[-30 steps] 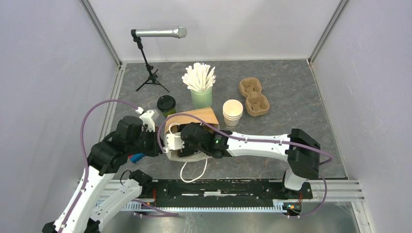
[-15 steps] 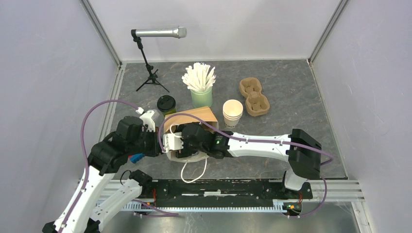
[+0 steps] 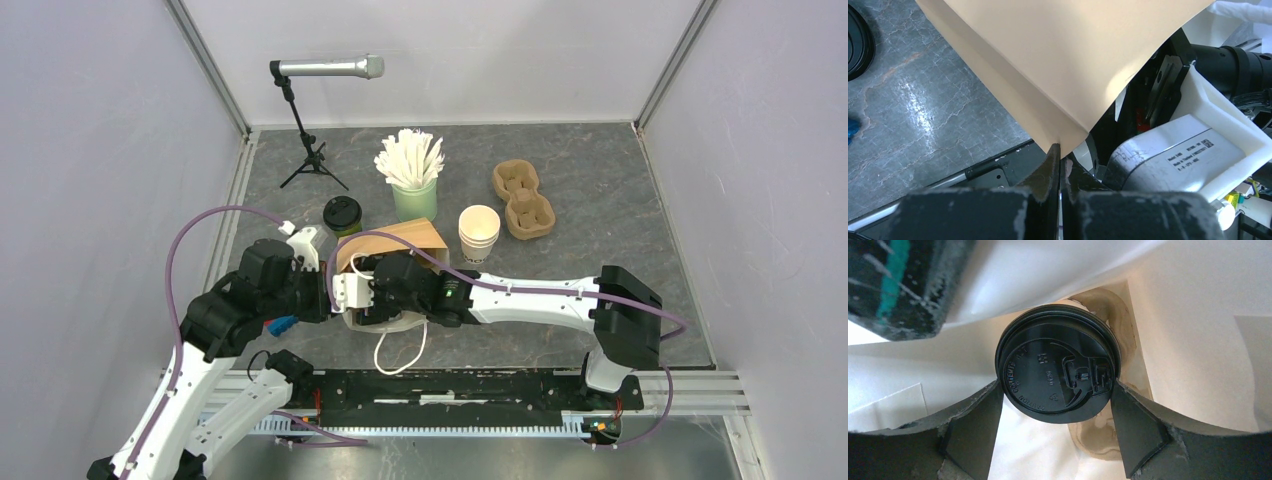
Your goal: Pack the takeout coffee
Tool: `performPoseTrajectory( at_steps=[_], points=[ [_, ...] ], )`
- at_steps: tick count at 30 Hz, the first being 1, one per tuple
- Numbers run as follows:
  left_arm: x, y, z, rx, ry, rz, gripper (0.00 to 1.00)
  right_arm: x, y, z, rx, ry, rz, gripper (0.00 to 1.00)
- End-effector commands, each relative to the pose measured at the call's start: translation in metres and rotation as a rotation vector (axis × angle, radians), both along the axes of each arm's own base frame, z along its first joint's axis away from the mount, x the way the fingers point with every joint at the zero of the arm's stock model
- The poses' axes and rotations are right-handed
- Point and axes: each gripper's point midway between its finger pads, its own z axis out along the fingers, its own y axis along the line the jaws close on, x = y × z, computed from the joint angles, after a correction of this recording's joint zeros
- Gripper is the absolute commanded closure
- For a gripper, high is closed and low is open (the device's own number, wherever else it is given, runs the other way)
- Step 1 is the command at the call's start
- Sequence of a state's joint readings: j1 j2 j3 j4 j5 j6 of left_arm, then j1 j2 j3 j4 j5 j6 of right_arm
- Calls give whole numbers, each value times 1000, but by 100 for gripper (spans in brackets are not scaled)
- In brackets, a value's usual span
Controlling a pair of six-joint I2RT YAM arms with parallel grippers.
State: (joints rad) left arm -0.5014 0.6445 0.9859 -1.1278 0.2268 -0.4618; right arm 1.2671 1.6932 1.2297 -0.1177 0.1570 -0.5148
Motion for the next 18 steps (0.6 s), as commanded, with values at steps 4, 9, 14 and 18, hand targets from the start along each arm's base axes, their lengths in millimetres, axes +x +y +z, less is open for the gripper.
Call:
performPoseTrajectory(
  at_steps=[4, 9, 14, 18],
  points=[
    [-4, -19, 12, -101, 3, -56, 98, 6, 18, 28, 120, -32, -26, 22],
    [-5, -17, 10, -92, 6, -51, 98, 16, 3, 30, 87, -69, -95, 24],
    [-4, -17, 10, -90, 6, -46, 98, 16, -7, 33, 66, -80, -112, 24],
    [-3, -17, 10, -90, 4, -44, 98, 18, -11, 31, 54, -88, -120, 24]
  ],
)
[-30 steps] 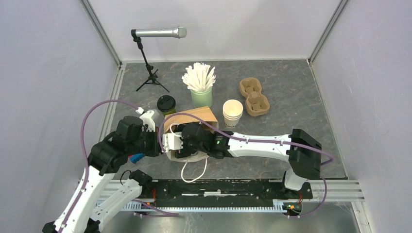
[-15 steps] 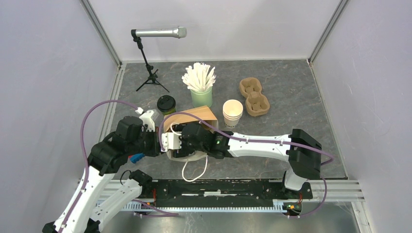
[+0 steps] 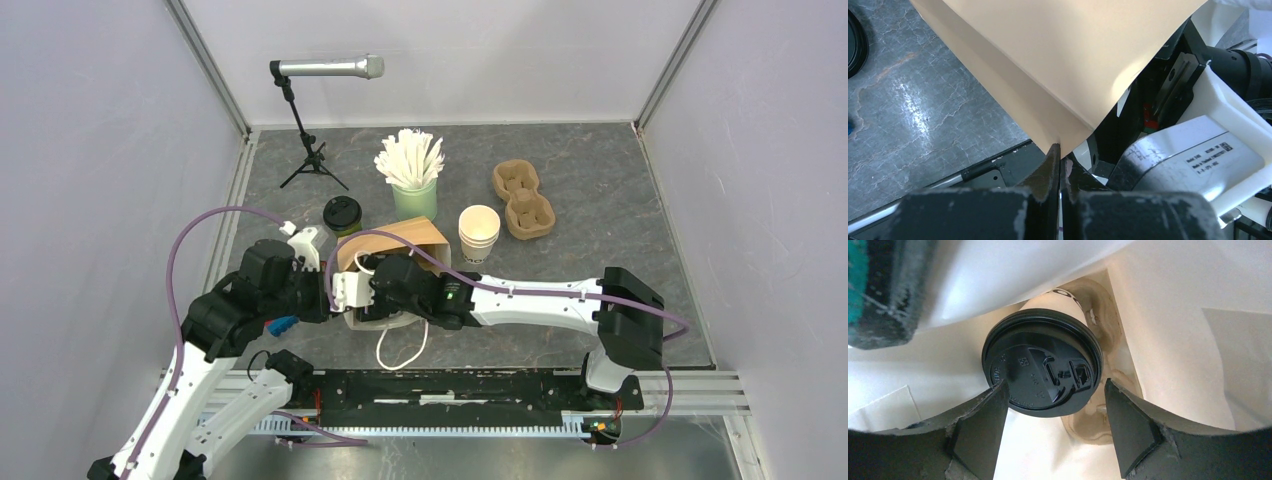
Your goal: Pack the takeout coffee
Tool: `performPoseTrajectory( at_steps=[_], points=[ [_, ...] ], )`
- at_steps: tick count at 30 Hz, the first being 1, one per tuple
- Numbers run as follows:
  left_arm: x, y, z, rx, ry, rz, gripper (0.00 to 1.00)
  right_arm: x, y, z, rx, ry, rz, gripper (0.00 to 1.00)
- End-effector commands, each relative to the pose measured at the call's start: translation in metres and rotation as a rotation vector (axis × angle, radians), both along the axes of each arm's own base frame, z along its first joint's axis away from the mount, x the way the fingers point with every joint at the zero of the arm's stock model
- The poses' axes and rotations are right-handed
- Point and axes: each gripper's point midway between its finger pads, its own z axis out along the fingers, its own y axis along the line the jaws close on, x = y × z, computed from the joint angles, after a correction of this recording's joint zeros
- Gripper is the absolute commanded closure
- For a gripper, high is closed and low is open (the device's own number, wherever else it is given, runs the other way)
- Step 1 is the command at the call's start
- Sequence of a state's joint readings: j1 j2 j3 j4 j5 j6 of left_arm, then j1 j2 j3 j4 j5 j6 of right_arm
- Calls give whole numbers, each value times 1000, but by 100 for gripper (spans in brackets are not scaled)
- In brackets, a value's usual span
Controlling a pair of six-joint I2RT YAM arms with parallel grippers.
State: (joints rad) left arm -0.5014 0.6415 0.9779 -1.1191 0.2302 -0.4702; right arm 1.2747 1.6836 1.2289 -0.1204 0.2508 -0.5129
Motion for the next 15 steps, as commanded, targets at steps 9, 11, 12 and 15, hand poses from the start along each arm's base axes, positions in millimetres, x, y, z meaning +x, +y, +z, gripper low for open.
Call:
performPoseTrajectory(
  at_steps=[9, 11, 12, 15],
  points=[
    [-4, -17, 13, -86, 4, -54, 98, 6, 21, 17, 100, -30, 10, 24],
    [-5, -16, 12, -87, 3, -52, 98, 6, 26, 19, 128, -25, 6, 24],
    [-5, -16, 11, -87, 8, -50, 98, 6, 27, 18, 135, -20, 5, 24],
    [-6, -16, 10, -91, 9, -49, 98, 5, 28, 16, 154, -5, 1, 24]
  ],
)
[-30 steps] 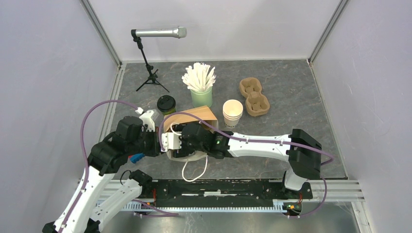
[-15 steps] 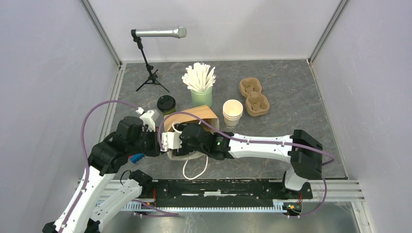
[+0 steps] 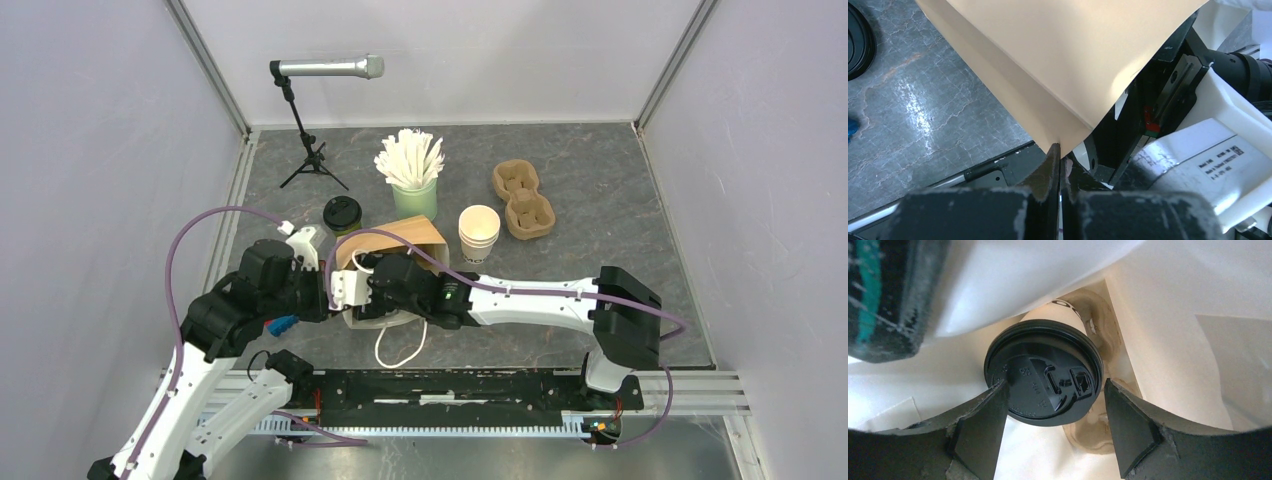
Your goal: Pack the takeout coffee
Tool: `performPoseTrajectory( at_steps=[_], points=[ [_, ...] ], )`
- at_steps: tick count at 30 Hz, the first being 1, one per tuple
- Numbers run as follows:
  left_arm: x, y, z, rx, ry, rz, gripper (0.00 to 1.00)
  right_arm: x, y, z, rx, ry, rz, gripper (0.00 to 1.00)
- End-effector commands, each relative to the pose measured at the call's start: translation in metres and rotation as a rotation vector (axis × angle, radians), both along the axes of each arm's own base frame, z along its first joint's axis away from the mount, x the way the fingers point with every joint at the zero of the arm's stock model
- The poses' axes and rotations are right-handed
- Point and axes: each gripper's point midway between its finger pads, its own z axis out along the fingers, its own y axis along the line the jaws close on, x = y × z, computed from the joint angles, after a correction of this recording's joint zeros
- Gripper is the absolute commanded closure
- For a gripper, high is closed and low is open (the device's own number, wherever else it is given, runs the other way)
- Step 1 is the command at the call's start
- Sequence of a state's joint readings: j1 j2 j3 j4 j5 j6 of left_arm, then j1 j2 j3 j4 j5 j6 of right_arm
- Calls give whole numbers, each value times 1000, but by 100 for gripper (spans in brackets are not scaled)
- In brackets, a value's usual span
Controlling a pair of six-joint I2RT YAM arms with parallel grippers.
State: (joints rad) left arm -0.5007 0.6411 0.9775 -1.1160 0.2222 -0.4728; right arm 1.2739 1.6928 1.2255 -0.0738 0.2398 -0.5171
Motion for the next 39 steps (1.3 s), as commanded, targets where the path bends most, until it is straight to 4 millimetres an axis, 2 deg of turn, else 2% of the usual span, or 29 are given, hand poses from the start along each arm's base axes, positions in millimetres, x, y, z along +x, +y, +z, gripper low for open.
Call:
performPoseTrajectory(
  at_steps=[1, 5, 10, 15, 20, 25, 30, 32, 35, 39],
  points=[
    [-8, -16, 9, -90, 14, -56, 98, 4, 20, 14, 129, 8, -13, 24],
    [-10, -15, 7, -86, 23, -50, 98, 4, 20, 12, 149, 22, -24, 25],
    [-9, -14, 7, -79, 32, -46, 98, 6, 20, 11, 178, 53, -19, 34],
    [-7, -14, 7, -76, 32, -36, 98, 9, 15, 11, 198, 83, -33, 35],
    [-6, -12, 7, -70, 28, -24, 98, 10, 4, 13, 197, 83, -45, 26],
    [-6, -10, 6, -64, 23, -13, 98, 12, -10, 18, 210, 85, -61, 22],
    [-7, -10, 5, -64, 23, -14, 98, 11, -14, 18, 236, 104, -65, 15],
    [-6, -10, 5, -63, 22, -17, 98, 10, -13, 17, 250, 122, -60, 15],
    [-7, -10, 6, -65, 19, -20, 98, 10, -11, 12, 242, 142, -54, 29],
    [-7, -10, 6, -66, 18, -19, 98, 14, -13, 17, 258, 144, -85, 25]
  ],
)
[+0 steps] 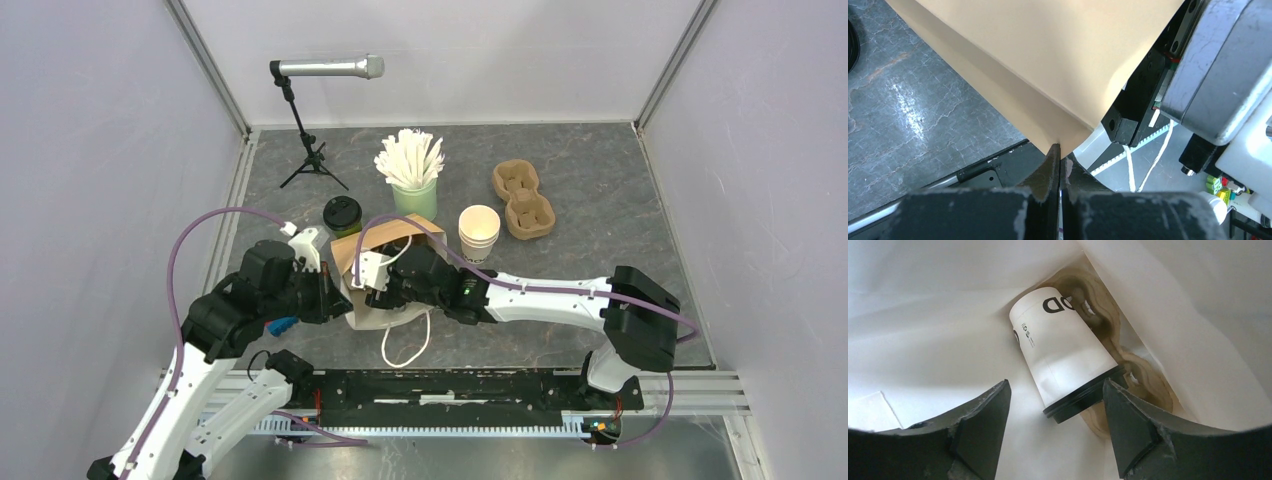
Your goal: Pack the takeout coffee
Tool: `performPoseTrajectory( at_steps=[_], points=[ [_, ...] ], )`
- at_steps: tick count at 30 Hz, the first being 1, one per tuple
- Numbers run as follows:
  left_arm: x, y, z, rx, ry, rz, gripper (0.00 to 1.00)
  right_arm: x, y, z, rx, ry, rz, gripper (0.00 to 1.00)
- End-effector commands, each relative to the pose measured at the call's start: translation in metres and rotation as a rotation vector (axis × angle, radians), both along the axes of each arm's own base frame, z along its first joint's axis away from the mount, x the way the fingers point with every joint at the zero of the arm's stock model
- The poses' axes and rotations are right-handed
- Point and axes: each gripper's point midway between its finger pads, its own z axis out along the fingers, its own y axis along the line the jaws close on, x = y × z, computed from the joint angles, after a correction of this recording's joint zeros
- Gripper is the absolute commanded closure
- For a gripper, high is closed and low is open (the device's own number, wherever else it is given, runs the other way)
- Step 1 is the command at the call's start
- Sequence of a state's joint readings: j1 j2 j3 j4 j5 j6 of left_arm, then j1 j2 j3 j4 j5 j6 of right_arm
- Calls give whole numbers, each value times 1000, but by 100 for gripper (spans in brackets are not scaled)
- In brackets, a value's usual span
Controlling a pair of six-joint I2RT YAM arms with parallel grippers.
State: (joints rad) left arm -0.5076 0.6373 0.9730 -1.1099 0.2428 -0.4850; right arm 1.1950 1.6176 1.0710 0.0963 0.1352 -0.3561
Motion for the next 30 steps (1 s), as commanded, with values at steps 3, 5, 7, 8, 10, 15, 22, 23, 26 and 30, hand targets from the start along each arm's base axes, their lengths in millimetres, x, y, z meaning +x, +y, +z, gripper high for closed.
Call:
performPoseTrajectory(
  at_steps=[3, 5, 7, 8, 10, 15, 22, 23, 26, 30],
  points=[
    [-3, -6, 6, -45, 7, -7, 98, 13, -5, 19, 87, 18, -98, 24],
    [-3, -6, 6, -48, 4, -6, 98, 19, -7, 19, 102, 25, -145, 24],
    [-3, -6, 6, -48, 5, -7, 98, 23, -8, 21, 126, 39, -184, 23],
    [-3, -6, 6, -49, 6, -6, 98, 25, -8, 21, 135, 48, -203, 23],
    [-3, -7, 7, -51, 3, -7, 98, 31, -11, 20, 137, 62, -263, 23],
    [-3, -8, 7, -54, 2, -12, 98, 37, -16, 15, 148, 73, -336, 16],
    [-3, -10, 5, -59, 10, -21, 98, 38, -4, 2, 198, 168, -343, 18],
    [-4, -10, 5, -59, 8, -22, 98, 37, -3, 1, 204, 177, -342, 19],
    [-4, -10, 5, -62, 11, -22, 98, 39, -3, -3, 217, 203, -367, 20],
    [-5, -9, 5, -59, 15, -23, 98, 39, -3, -5, 227, 207, -373, 27]
  ],
)
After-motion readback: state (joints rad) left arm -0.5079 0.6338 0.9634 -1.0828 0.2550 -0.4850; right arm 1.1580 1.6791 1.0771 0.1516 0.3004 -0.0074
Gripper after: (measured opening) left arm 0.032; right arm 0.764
